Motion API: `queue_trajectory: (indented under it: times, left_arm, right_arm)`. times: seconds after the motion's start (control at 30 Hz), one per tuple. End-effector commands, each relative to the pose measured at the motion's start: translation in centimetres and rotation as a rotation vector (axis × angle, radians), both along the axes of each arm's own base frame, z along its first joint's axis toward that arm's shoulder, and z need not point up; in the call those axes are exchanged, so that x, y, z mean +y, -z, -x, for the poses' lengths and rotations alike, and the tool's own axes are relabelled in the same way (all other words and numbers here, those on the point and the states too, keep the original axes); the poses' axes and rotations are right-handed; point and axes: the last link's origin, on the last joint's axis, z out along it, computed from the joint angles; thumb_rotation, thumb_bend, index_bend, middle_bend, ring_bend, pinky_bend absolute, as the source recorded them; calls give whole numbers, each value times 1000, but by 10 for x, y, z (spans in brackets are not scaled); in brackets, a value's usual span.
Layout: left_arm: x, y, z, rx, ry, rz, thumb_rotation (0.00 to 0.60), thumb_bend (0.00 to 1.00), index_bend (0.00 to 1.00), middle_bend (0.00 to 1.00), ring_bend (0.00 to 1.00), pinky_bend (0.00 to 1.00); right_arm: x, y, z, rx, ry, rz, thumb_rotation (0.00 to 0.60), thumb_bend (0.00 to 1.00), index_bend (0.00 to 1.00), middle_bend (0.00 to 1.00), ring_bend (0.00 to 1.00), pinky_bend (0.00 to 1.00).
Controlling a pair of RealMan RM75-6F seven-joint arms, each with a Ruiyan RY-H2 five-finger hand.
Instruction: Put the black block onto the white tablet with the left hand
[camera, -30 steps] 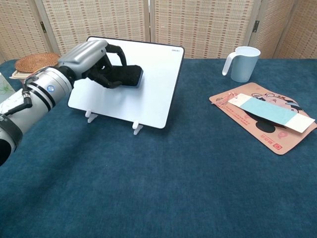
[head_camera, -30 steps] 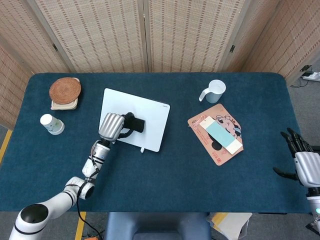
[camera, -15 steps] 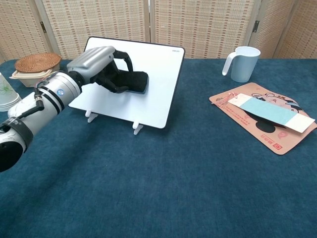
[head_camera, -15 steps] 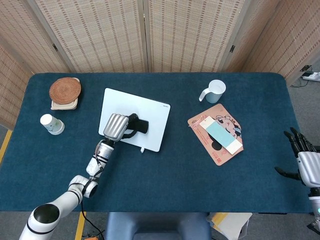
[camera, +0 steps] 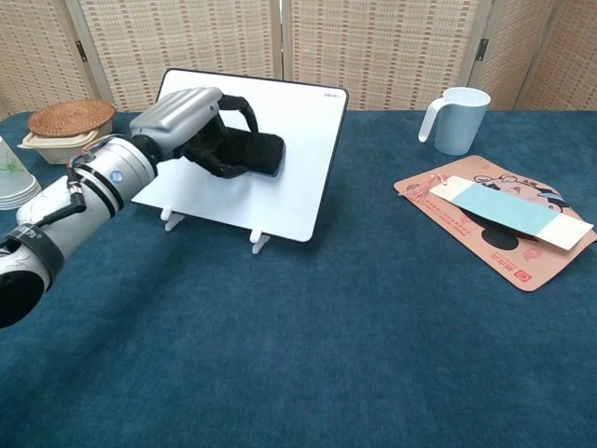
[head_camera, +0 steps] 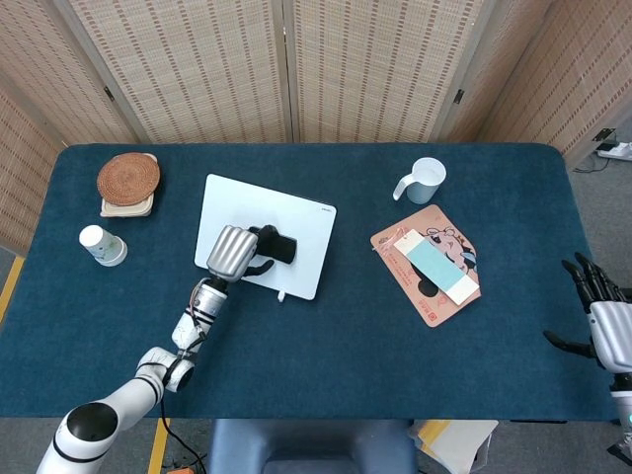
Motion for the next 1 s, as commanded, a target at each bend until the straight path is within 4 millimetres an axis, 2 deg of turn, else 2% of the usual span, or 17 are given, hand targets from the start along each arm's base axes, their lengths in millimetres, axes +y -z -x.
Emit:
queue_trajectory:
  times: [0.03,0.23,0.37,0.57,0.7,1.0]
  left_arm:
    - [-1,0,1,12,0,-1,600,241,252,1000,1000,1000]
    - [-6,-6,2,17,18,-22,600,240,243,1000,1000,1000]
    - [-16,-18,4,3,45,-63,600,240,239,1000,1000,1000]
    - [-46,-46,13,-15,94,-111,600,239,221,1000,1000,1000]
    - [-75,-73,34,17,80,-128,600,240,205,1000,1000,1000]
    - [-153,-136,113,137,-104,-147,600,240,218,1000,990,1000]
  right_arm:
    - [0,0,0,0,-1,0,600,157,0,0,0,161]
    - [0,1,-1,5,-3,-3,600,158,0,0,0,162]
    - [1,4,-2,14,-9,-11,600,158,0,0,0,162]
    - [3,8,-6,28,-23,-22,600,158,0,0,0,163]
    - [4,12,-8,39,-33,-32,600,157,0,0,0,163]
    - [8,20,-14,56,-53,-52,600,157,0,0,0,163]
